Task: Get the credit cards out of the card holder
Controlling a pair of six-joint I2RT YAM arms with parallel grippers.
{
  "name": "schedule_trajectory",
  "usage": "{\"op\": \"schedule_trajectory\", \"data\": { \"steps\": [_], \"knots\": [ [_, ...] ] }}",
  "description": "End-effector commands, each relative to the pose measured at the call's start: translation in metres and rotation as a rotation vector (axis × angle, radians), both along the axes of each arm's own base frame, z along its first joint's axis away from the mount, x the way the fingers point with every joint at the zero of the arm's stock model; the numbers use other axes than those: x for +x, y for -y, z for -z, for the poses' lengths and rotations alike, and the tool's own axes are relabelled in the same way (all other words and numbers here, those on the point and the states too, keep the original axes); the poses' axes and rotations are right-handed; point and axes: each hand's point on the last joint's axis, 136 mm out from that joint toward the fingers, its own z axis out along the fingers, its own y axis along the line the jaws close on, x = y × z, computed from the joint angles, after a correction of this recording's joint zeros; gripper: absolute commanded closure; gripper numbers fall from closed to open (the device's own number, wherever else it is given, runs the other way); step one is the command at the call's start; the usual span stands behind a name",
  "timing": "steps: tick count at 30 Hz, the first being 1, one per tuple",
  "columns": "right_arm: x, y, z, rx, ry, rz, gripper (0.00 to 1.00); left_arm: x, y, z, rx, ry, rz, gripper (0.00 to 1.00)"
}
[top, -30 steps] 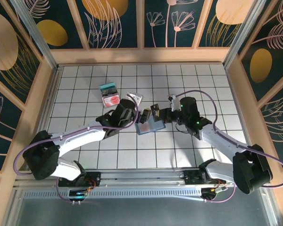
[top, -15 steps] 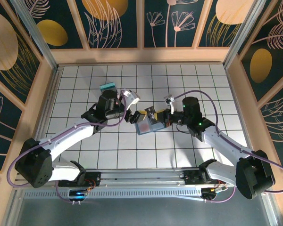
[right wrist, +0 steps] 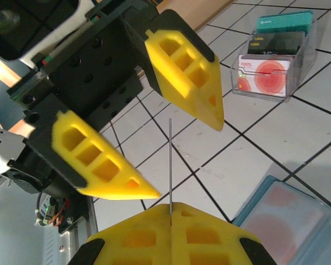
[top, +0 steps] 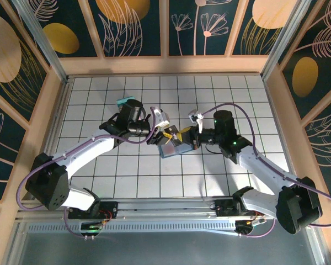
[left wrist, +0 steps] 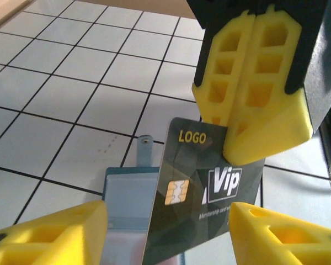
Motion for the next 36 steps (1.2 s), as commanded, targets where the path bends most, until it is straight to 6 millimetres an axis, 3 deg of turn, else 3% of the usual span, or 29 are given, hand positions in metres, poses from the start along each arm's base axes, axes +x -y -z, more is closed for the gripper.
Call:
{"op": "schedule_trajectory", "data": {
  "steps": [1,7,9,11,13,17,22,28,36],
  "knots": [
    [-0.004,-0.008,-0.013,0.005,0.045,-0.062,1.00,-0.007,0.003,-0.002,0.002,-0.009,0.076,0.54],
    [0.001,-0.012,-0.012,-0.014,0.053,-0.060,1.00,-0.009,0.005,0.002,0.010,-0.033,0.097,0.85],
    [0.004,-0.011,-0.010,-0.021,0.059,-0.041,1.00,-0.010,0.006,0.000,0.002,-0.034,0.103,0.91],
    [0.010,-0.009,-0.011,-0.024,0.070,-0.008,0.94,-0.011,0.006,0.000,-0.007,-0.034,0.099,0.97],
    [0.016,-0.005,-0.013,-0.025,0.091,0.049,0.79,-0.009,0.005,-0.002,-0.019,-0.032,0.080,0.99],
    [0.032,0.012,-0.019,-0.015,0.143,0.215,0.59,0.003,0.003,-0.015,-0.081,-0.015,-0.034,1.00],
    [0.034,0.034,-0.036,0.074,0.199,0.353,0.39,0.031,-0.020,-0.041,-0.252,-0.013,-0.350,1.00],
    [0.023,0.037,-0.054,0.213,0.205,0.359,0.29,0.019,-0.041,-0.076,-0.542,-0.085,-0.450,1.00],
    [0.019,0.023,-0.074,0.369,0.164,0.269,0.26,-0.001,-0.040,-0.091,-0.678,-0.193,-0.373,1.00]
  ]
}}
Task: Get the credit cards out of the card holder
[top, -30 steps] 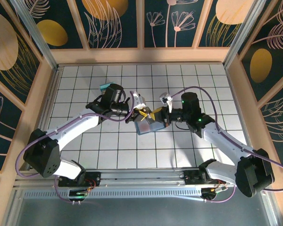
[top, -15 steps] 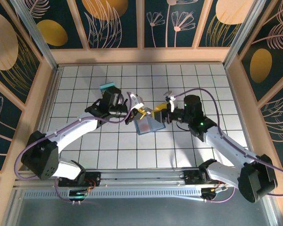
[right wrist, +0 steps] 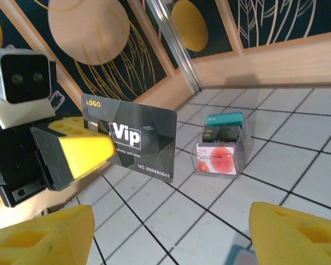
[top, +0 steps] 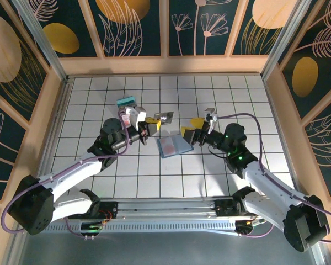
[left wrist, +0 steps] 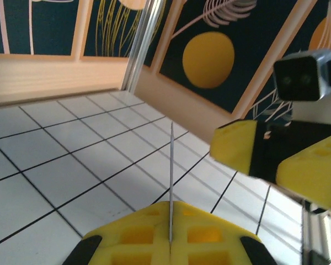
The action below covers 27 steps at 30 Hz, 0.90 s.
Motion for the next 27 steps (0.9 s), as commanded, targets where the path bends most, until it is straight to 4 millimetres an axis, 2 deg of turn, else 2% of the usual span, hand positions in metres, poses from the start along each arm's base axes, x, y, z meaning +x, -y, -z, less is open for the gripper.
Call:
{"op": "schedule_trajectory", "data": {
  "steps": [1,8,14,20,22,25,27],
  "knots": [
    [-0.004,-0.008,-0.030,0.124,0.044,-0.067,0.26,-0.010,0.000,-0.032,-0.164,0.008,0.050,1.00],
    [-0.005,-0.031,-0.041,0.181,0.025,-0.226,0.34,-0.018,0.003,-0.038,-0.211,0.002,0.096,1.00],
    [-0.010,-0.043,-0.048,0.212,0.024,-0.335,0.47,-0.019,0.004,-0.037,-0.213,-0.006,0.108,1.00],
    [-0.014,-0.051,-0.052,0.246,0.021,-0.412,0.66,-0.020,0.006,-0.036,-0.224,-0.011,0.127,1.00],
    [-0.016,-0.053,-0.054,0.259,0.023,-0.440,0.76,-0.020,0.007,-0.035,-0.221,-0.015,0.131,1.00],
    [-0.019,-0.055,-0.055,0.266,0.022,-0.471,0.97,-0.019,0.007,-0.033,-0.218,-0.019,0.130,1.00],
    [-0.019,-0.056,-0.055,0.259,0.021,-0.475,1.00,-0.018,0.007,-0.031,-0.213,-0.029,0.124,0.96]
  ]
}}
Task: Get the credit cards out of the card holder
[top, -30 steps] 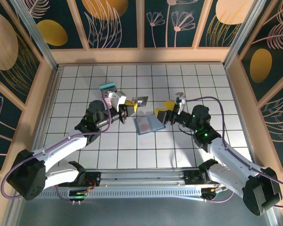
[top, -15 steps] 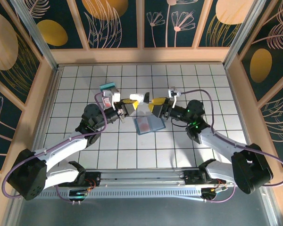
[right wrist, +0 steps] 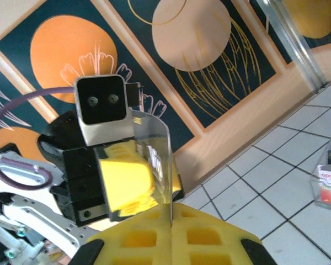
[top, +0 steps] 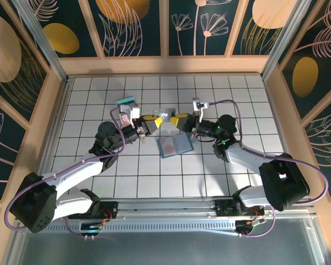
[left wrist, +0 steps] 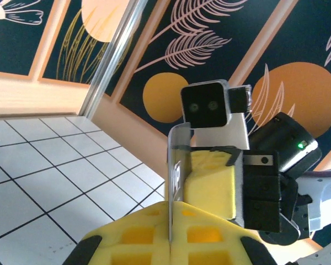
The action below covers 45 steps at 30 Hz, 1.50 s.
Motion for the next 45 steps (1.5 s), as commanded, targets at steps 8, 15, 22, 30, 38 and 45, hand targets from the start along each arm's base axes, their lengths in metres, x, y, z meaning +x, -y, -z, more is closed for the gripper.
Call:
{"op": "schedule_trajectory", "data": {
  "steps": [8,15,22,30,38,45],
  "knots": [
    [-0.006,-0.006,-0.012,-0.082,0.103,-0.006,1.00,0.004,0.000,0.001,0.144,0.008,-0.034,0.37],
    [-0.002,0.000,0.006,-0.247,0.114,0.058,1.00,0.005,-0.015,-0.017,0.359,0.078,-0.106,0.01],
    [-0.016,-0.001,0.014,-0.316,0.110,-0.017,1.00,-0.003,-0.009,-0.016,0.500,0.137,-0.017,0.01],
    [-0.029,0.000,0.012,-0.344,0.138,-0.050,1.00,-0.012,0.001,-0.010,0.582,0.233,0.106,0.07],
    [-0.033,0.000,0.014,-0.366,0.149,-0.079,1.00,-0.015,0.009,0.006,0.612,0.224,0.185,0.23],
    [-0.033,-0.001,0.016,-0.373,0.158,-0.087,1.00,-0.016,0.012,0.020,0.638,0.203,0.223,0.38]
  ]
}}
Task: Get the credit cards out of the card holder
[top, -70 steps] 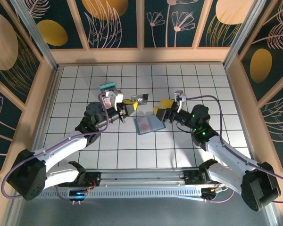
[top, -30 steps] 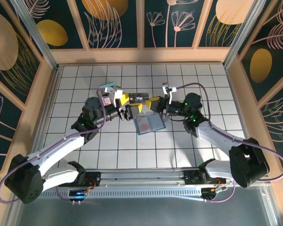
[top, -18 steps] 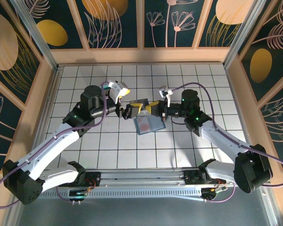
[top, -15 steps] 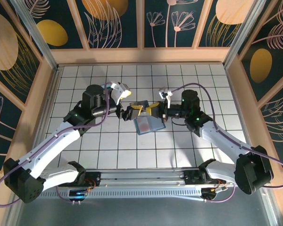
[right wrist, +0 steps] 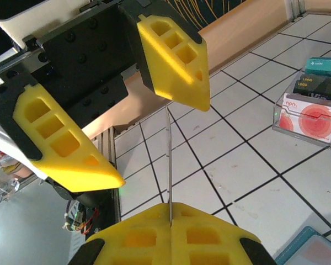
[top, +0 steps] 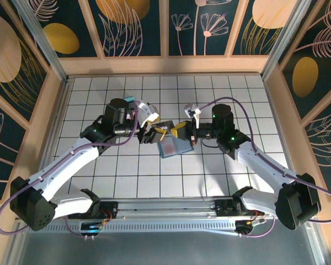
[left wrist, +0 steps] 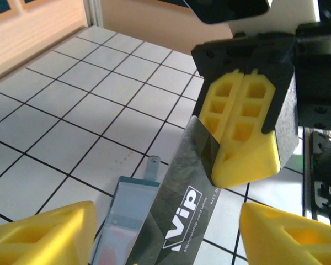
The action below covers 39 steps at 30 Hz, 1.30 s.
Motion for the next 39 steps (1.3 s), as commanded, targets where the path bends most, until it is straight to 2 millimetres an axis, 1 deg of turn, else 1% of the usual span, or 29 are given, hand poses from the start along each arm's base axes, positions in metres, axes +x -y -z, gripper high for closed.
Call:
{"op": "schedule_trajectory", "data": {
  "steps": [1,3,6,8,14,15,18,22,25,27,30,31,32,34,37,39],
  "knots": [
    [-0.006,-0.004,-0.016,0.018,0.054,-0.043,1.00,-0.004,0.005,-0.006,0.001,0.011,0.051,0.41],
    [-0.006,-0.004,-0.015,0.015,0.055,-0.050,1.00,-0.004,0.006,-0.003,0.002,0.002,0.058,0.48],
    [-0.006,-0.005,-0.014,0.007,0.054,-0.053,1.00,-0.003,0.008,-0.002,0.000,-0.003,0.064,0.62],
    [-0.005,-0.005,-0.013,0.003,0.052,-0.051,1.00,-0.003,0.009,0.000,0.001,-0.006,0.067,0.67],
    [-0.001,-0.004,-0.011,-0.011,0.056,-0.031,1.00,0.001,0.009,0.003,0.011,0.000,0.058,0.95],
    [0.000,-0.004,-0.010,-0.014,0.056,-0.023,0.96,0.002,0.009,0.003,0.011,0.004,0.052,1.00],
    [0.006,-0.001,-0.009,-0.028,0.070,0.027,0.78,0.014,0.005,0.001,0.009,0.037,-0.014,1.00],
    [0.018,0.010,-0.011,-0.033,0.116,0.148,0.59,0.029,-0.003,0.005,0.053,0.111,-0.087,1.00],
    [0.025,0.020,-0.017,-0.024,0.154,0.242,0.48,0.042,-0.011,0.012,0.125,0.192,-0.135,1.00],
    [0.029,0.028,-0.020,-0.022,0.174,0.300,0.43,0.050,-0.017,0.015,0.171,0.255,-0.154,1.00],
    [0.036,0.039,-0.025,-0.021,0.188,0.394,0.25,0.057,-0.023,0.019,0.228,0.331,-0.136,1.00],
    [0.038,0.043,-0.026,-0.022,0.191,0.423,0.10,0.062,-0.026,0.021,0.249,0.346,-0.139,1.00],
    [0.042,0.048,-0.029,-0.020,0.193,0.460,0.01,0.068,-0.031,0.023,0.269,0.352,-0.147,1.00],
    [0.051,0.058,-0.029,-0.027,0.183,0.548,0.01,0.081,-0.042,0.027,0.299,0.353,-0.163,1.00],
    [0.066,0.074,-0.030,-0.040,0.160,0.677,0.01,0.103,-0.060,0.041,0.349,0.320,-0.174,1.00],
    [0.071,0.079,-0.032,-0.041,0.141,0.724,0.01,0.117,-0.071,0.048,0.375,0.305,-0.186,1.00]
  ]
}}
